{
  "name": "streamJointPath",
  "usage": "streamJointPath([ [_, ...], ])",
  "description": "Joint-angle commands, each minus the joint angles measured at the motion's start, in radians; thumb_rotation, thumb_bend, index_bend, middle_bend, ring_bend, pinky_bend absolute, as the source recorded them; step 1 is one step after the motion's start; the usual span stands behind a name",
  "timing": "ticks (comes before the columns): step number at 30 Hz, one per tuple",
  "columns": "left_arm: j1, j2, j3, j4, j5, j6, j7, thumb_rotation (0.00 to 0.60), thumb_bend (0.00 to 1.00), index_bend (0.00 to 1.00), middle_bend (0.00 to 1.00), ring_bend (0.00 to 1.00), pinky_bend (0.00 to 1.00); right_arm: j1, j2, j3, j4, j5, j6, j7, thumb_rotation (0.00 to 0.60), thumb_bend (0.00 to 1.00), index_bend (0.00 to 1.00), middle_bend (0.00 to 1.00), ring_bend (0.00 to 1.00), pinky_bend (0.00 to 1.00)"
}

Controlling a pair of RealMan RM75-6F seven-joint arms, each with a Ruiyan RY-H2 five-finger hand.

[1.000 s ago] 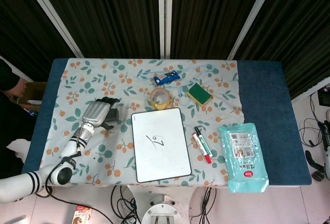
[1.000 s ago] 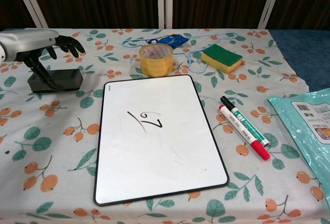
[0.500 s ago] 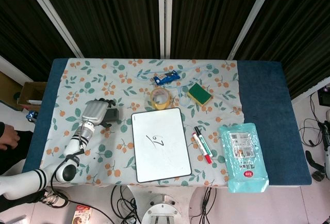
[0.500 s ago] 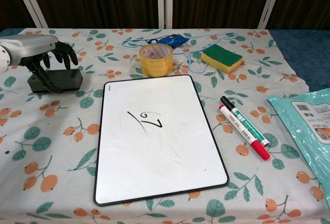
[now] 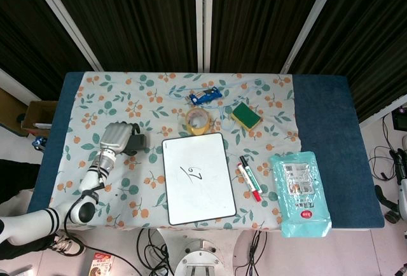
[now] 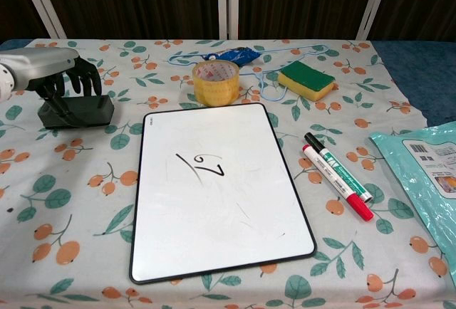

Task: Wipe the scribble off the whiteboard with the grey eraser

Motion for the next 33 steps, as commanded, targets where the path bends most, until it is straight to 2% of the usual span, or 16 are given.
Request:
streamJointPath([
  [1,0.000,-0.004,-0.002,0.004,-0.002,0.002,-0.005,0.600,0.12,0.41,0.44,0.37,0.44,0.000,0.000,0.000,0.000,0.001,-0.001,-0.001,0.600,0.26,0.00,0.00,0.00,0.00],
  [10,0.001,-0.012,-0.006,0.015,-0.014,-0.001,-0.025,0.600,0.22,0.47,0.50,0.44,0.50,0.003,-0.005,0.000,0.004,0.000,-0.005,-0.004,0.600,0.26,0.00,0.00,0.00,0.00],
  [19,-0.002,-0.009,-0.008,0.016,-0.030,-0.006,-0.021,0.600,0.27,0.52,0.54,0.49,0.56,0.004,-0.005,-0.001,0.003,0.005,-0.012,-0.006,0.600,0.26,0.00,0.00,0.00,0.00],
  [33,0.013,0.003,-0.018,-0.018,0.053,0.033,-0.105,0.600,0.31,0.60,0.62,0.57,0.62,0.005,-0.006,-0.001,0.005,0.005,-0.015,-0.004,0.600,0.26,0.00,0.00,0.00,0.00],
])
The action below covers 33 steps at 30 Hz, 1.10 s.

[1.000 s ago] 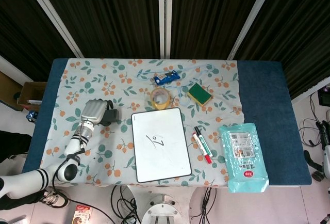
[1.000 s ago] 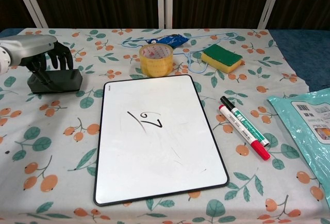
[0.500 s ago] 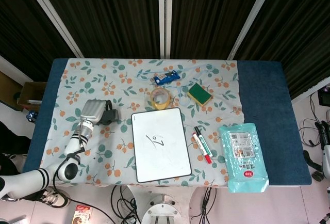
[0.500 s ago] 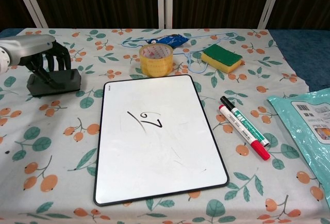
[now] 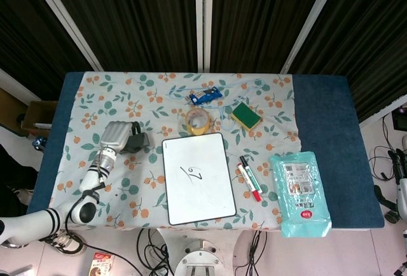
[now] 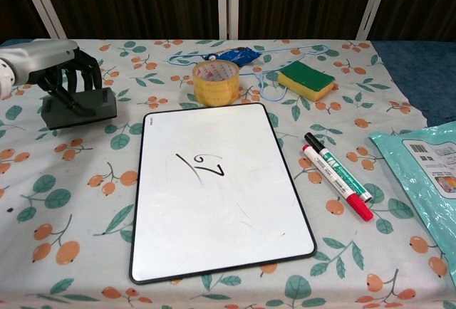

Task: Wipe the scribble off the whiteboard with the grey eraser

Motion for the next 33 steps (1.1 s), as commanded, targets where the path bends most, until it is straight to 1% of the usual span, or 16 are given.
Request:
streamJointPath([
  [1,0.007,0.012,-0.001,-0.031,0.026,0.011,-0.024,0.600,0.31,0.60,0.62,0.57,0.63,0.000,0.000,0.000,0.001,-0.001,0.000,0.000,0.600,0.26,0.00,0.00,0.00,0.00],
  [6,0.022,0.042,0.014,-0.128,0.095,0.040,-0.049,0.600,0.32,0.62,0.63,0.58,0.64,0.002,-0.002,-0.001,0.003,0.000,-0.005,0.001,0.600,0.26,0.00,0.00,0.00,0.00],
  [10,0.036,0.061,0.047,-0.235,0.169,0.076,-0.039,0.600,0.32,0.62,0.64,0.58,0.64,0.004,-0.003,0.000,0.004,0.000,-0.006,0.004,0.600,0.26,0.00,0.00,0.00,0.00],
  [12,0.043,0.061,0.064,-0.272,0.195,0.093,-0.023,0.600,0.32,0.62,0.64,0.58,0.64,0.003,-0.002,0.000,0.004,-0.001,-0.005,0.005,0.600,0.26,0.00,0.00,0.00,0.00],
  [15,0.053,0.049,0.103,-0.342,0.225,0.102,0.009,0.600,0.32,0.63,0.65,0.59,0.64,0.002,-0.002,0.002,0.006,-0.001,0.000,0.010,0.600,0.26,0.00,0.00,0.00,0.00],
  [18,0.056,0.019,0.122,-0.383,0.227,0.103,0.037,0.600,0.32,0.63,0.65,0.59,0.64,-0.001,-0.002,-0.001,0.013,0.001,-0.001,0.009,0.600,0.26,0.00,0.00,0.00,0.00],
  [23,0.050,-0.048,0.139,-0.396,0.230,0.104,0.092,0.600,0.33,0.63,0.65,0.59,0.64,-0.012,0.001,0.000,0.021,0.008,0.009,0.021,0.600,0.26,0.00,0.00,0.00,0.00],
  [29,0.040,-0.128,0.136,-0.371,0.215,0.107,0.140,0.600,0.33,0.64,0.65,0.59,0.64,-0.026,0.002,0.007,0.039,0.013,0.031,0.049,0.600,0.27,0.00,0.00,0.00,0.00],
  [33,0.036,-0.158,0.132,-0.365,0.206,0.111,0.166,0.600,0.33,0.64,0.66,0.60,0.65,-0.026,0.000,0.008,0.047,0.014,0.030,0.057,0.600,0.27,0.00,0.00,0.00,0.00],
])
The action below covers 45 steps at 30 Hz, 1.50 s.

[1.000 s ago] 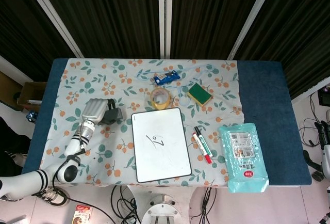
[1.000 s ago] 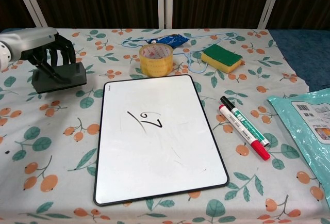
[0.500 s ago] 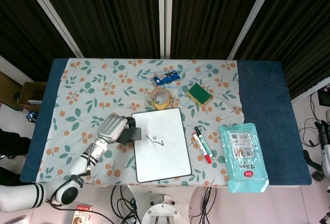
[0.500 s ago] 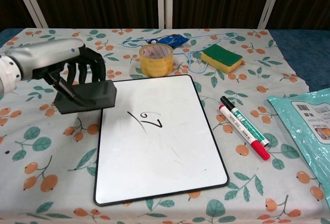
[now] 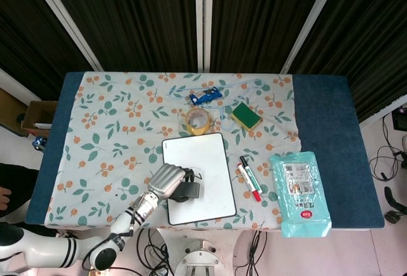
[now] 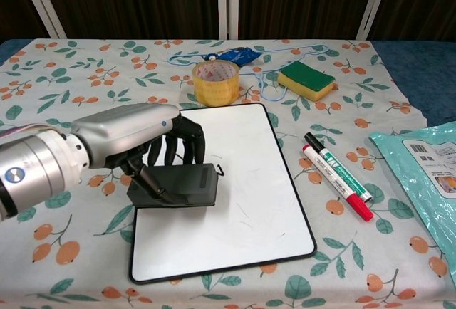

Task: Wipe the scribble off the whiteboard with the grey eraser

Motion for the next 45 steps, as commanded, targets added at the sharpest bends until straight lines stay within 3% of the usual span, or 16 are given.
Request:
streamJointPath([
  [1,-0.007,-0.022,-0.007,0.005,-0.013,0.001,0.020,0.600,0.33,0.64,0.66,0.60,0.65,0.001,-0.002,0.001,0.004,-0.001,-0.002,0.003,0.600,0.27,0.00,0.00,0.00,0.00],
  [20,-0.050,-0.154,-0.060,0.156,-0.089,-0.026,0.062,0.600,0.37,0.64,0.66,0.60,0.65,-0.002,-0.002,0.001,0.029,-0.010,0.002,0.022,0.600,0.28,0.00,0.00,0.00,0.00],
  [45,-0.093,-0.158,-0.172,0.368,-0.130,-0.062,-0.057,0.600,0.38,0.65,0.66,0.60,0.66,-0.005,-0.004,0.011,0.041,0.003,-0.005,0.034,0.600,0.28,0.00,0.00,0.00,0.00],
])
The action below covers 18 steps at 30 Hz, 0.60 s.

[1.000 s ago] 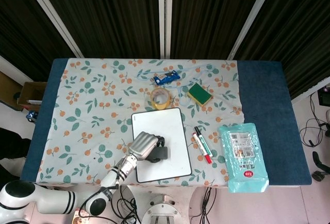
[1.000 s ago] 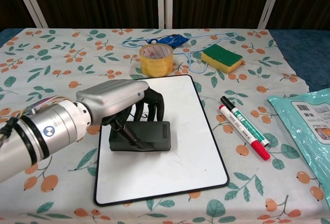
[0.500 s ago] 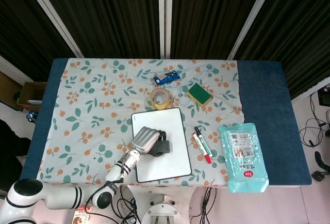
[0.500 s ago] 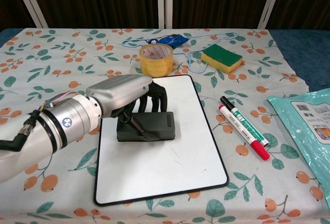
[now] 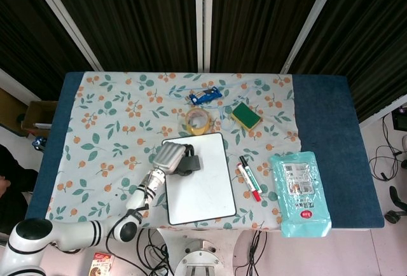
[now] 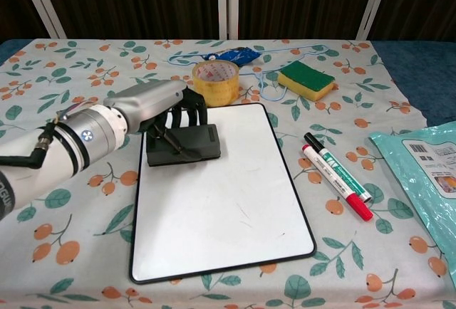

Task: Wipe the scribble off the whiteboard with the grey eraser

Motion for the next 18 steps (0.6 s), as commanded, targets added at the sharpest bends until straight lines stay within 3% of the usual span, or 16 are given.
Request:
streamJointPath([
  [1,-0.004,0.009,-0.015,0.024,0.005,0.001,-0.022,0.600,0.38,0.65,0.66,0.60,0.66,0.000,0.001,0.000,-0.002,-0.001,0.001,-0.002,0.600,0.28,0.00,0.00,0.00,0.00],
  [11,-0.002,0.071,-0.044,0.056,0.016,0.000,-0.086,0.600,0.38,0.65,0.66,0.60,0.66,-0.001,0.008,0.000,-0.022,-0.010,0.011,-0.020,0.600,0.28,0.00,0.00,0.00,0.00],
  [18,0.029,0.169,-0.063,0.001,0.045,0.039,-0.153,0.600,0.38,0.65,0.66,0.60,0.66,0.002,0.010,-0.001,-0.034,-0.015,0.012,-0.033,0.600,0.28,0.00,0.00,0.00,0.00],
])
